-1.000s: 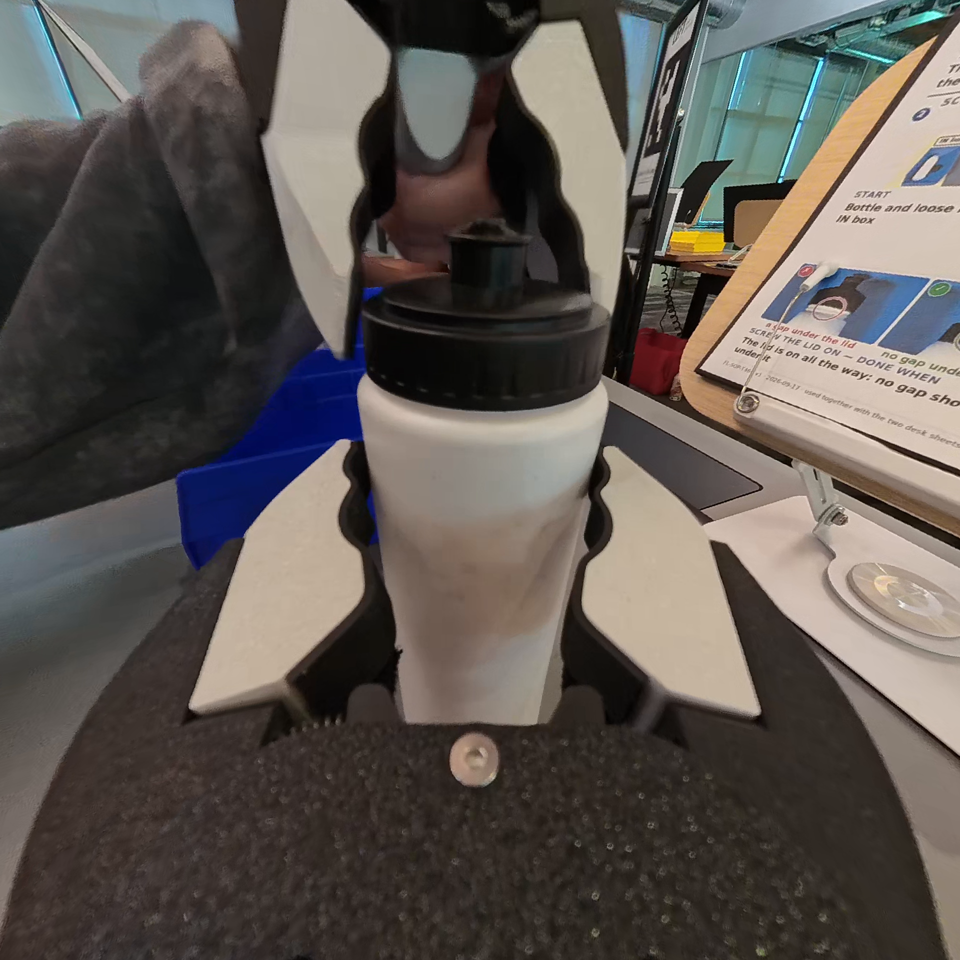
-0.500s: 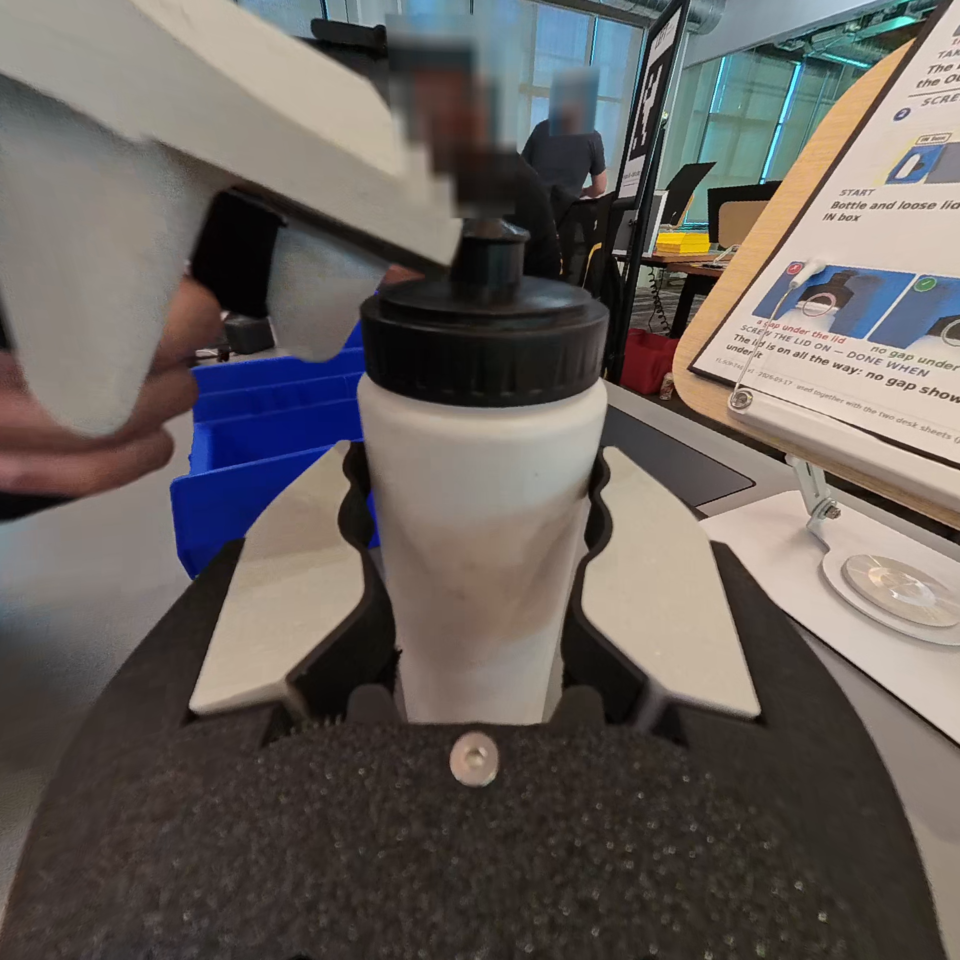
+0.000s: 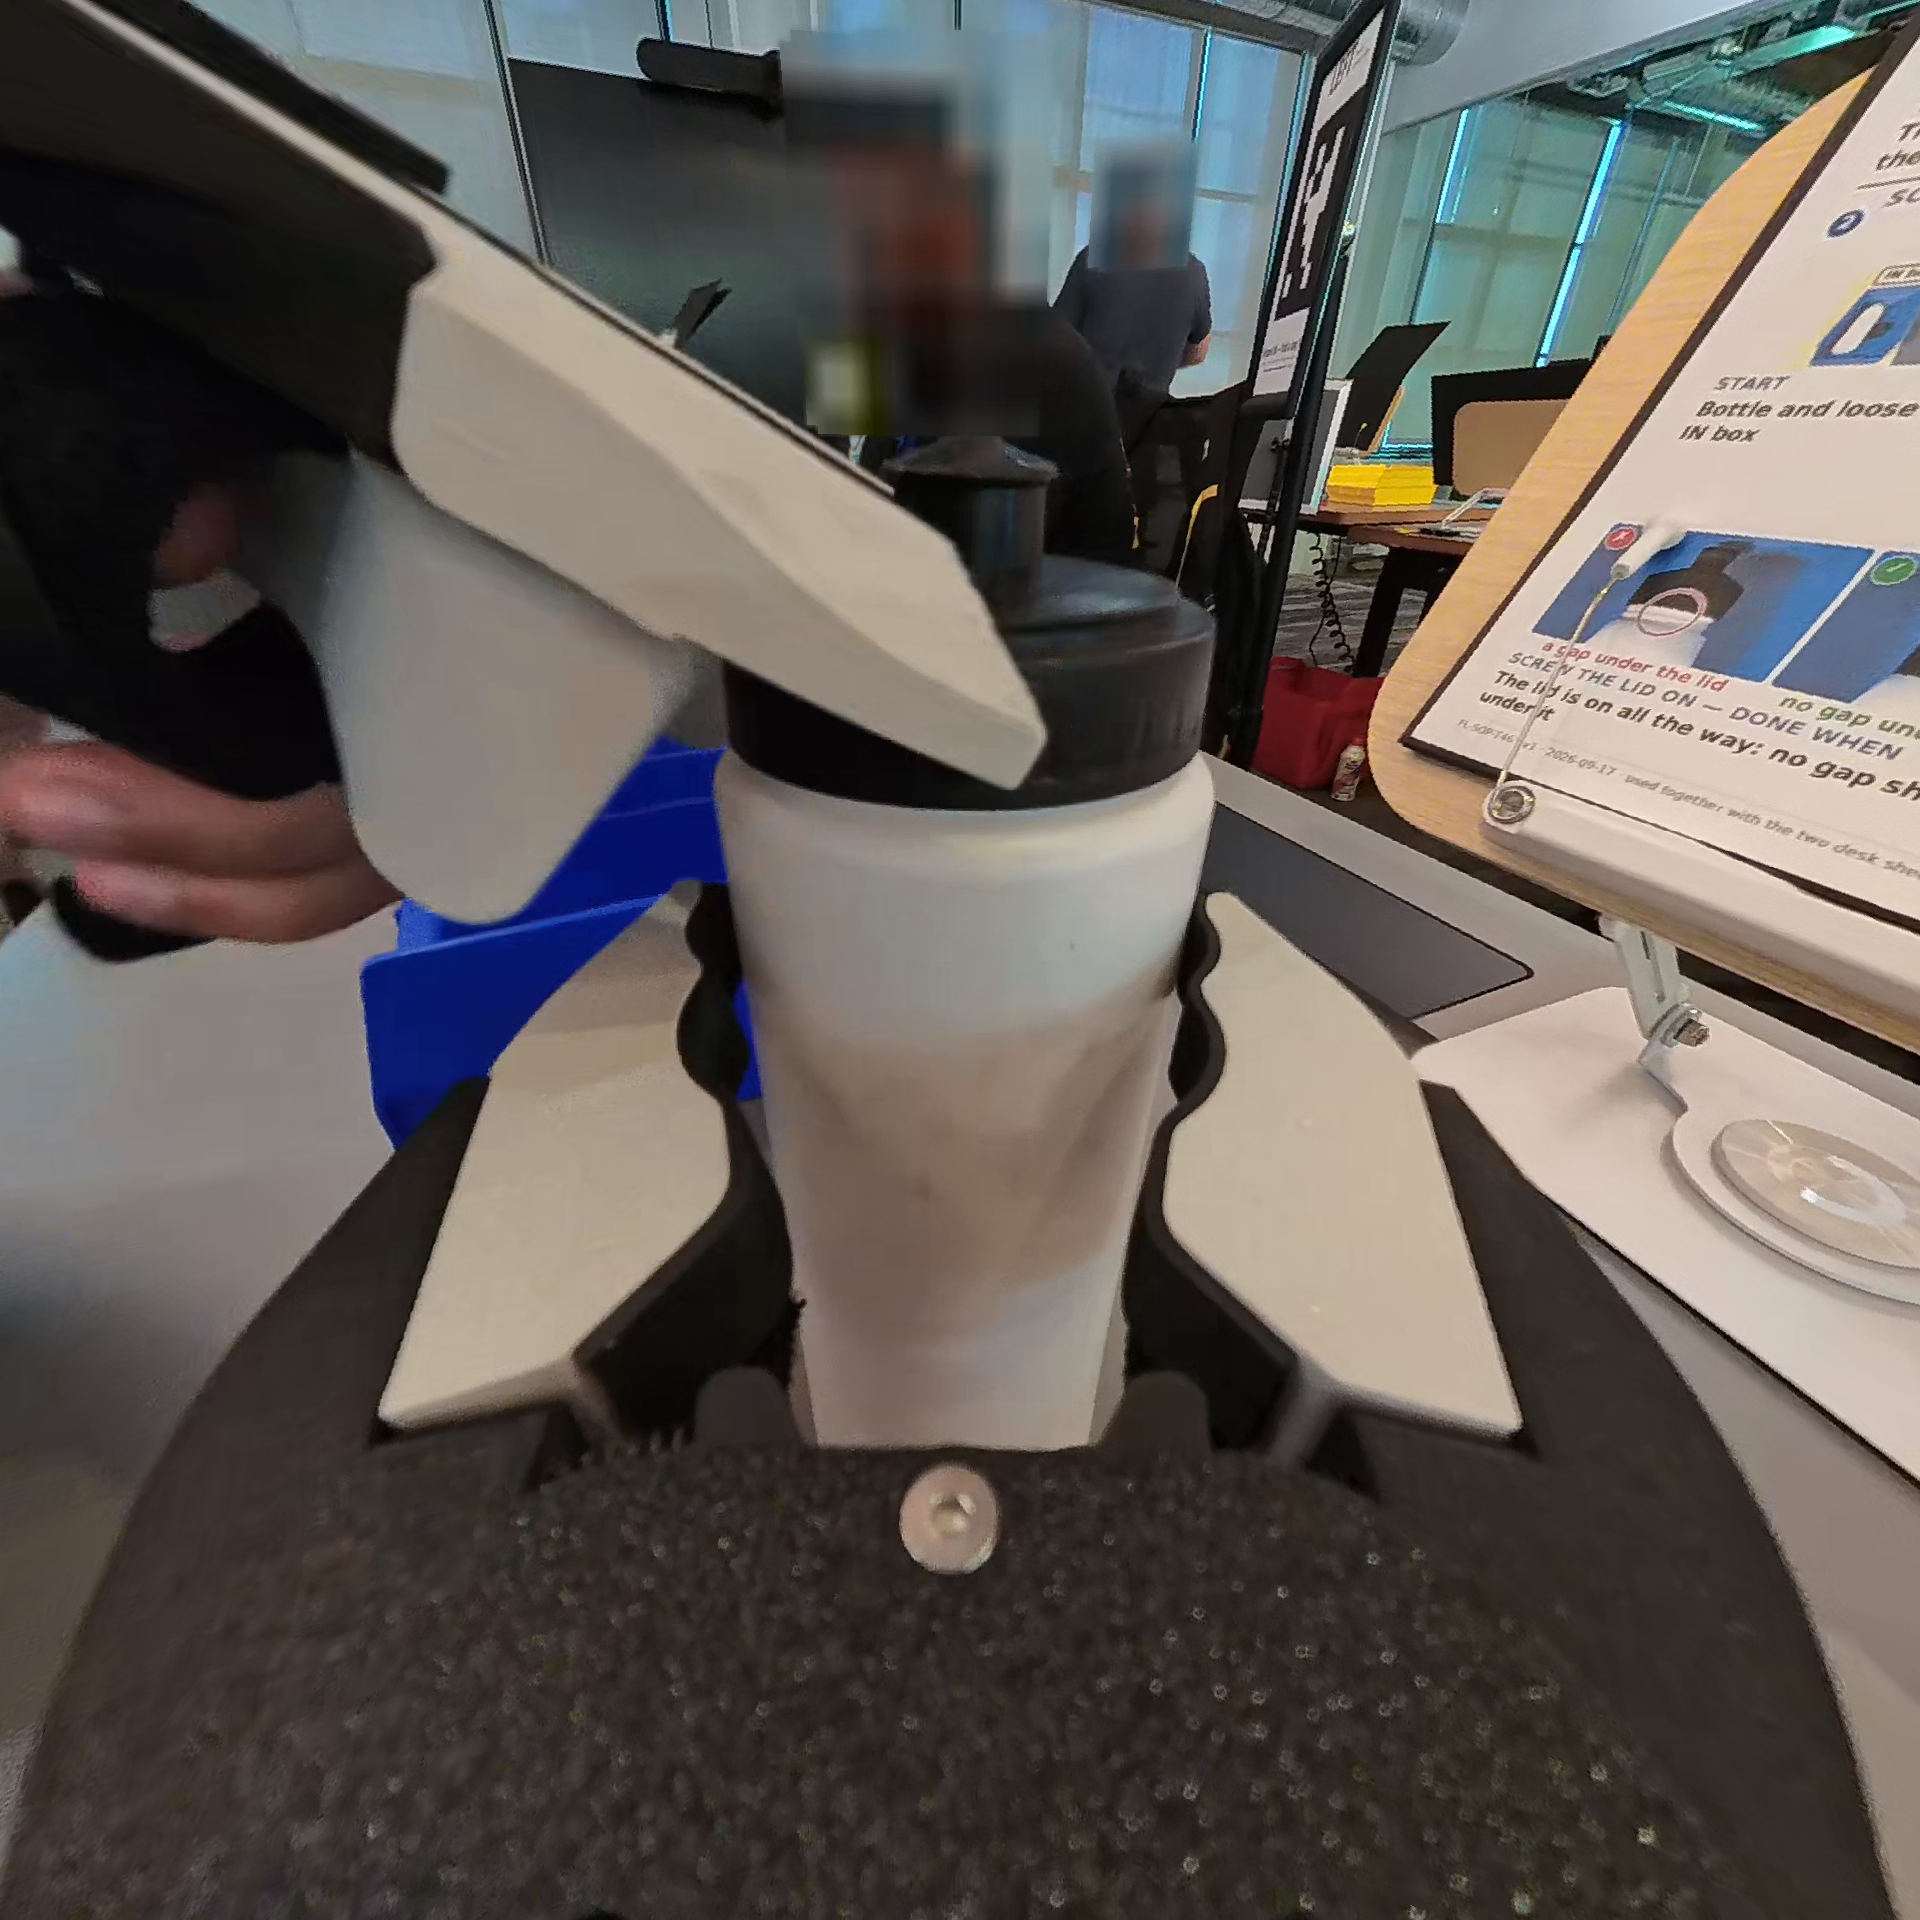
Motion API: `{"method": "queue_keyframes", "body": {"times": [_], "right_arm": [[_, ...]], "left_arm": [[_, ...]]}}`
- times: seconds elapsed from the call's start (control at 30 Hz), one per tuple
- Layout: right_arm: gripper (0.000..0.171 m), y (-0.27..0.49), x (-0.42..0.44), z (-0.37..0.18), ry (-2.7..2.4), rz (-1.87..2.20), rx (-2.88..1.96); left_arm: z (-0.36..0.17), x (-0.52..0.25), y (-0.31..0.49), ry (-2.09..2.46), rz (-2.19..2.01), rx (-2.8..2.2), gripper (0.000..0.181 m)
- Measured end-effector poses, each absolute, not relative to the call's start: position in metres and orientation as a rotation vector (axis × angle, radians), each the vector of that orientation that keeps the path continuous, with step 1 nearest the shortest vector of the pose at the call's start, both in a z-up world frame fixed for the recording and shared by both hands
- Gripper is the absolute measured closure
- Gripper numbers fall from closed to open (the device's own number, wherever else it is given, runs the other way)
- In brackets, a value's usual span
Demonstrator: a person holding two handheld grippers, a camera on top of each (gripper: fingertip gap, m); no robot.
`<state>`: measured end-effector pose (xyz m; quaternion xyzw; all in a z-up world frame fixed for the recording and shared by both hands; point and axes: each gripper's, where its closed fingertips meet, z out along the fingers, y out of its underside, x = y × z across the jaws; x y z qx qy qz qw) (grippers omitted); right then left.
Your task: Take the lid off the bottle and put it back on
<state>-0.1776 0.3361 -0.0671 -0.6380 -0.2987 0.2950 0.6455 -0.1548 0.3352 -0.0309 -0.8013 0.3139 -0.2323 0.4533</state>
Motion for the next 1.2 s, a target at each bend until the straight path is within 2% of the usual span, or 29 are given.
{"method": "queue_keyframes", "body": {"times": [0.23,0.6,0.8,1.2], "right_arm": [[0.09,0.334,-0.18,-0.067,-0.691,0.683,-1.447],[0.092,0.338,-0.174,-0.068,-0.683,0.681,-1.459],[0.092,0.337,-0.178,-0.069,-0.704,0.644,-1.462],[0.092,0.337,-0.178,-0.069,-0.71,0.644,-1.464]], "left_arm": [[-0.034,-0.157,0.328,1.301,-0.752,-1.911,0.108],[-0.039,-0.164,0.33,2.027,-0.748,-1.679,0.111],[-0.04,-0.176,0.332,2.24,-0.734,-1.515,0.114],[-0.04,-0.177,0.332,2.277,-0.77,-1.468,0.115]]}}
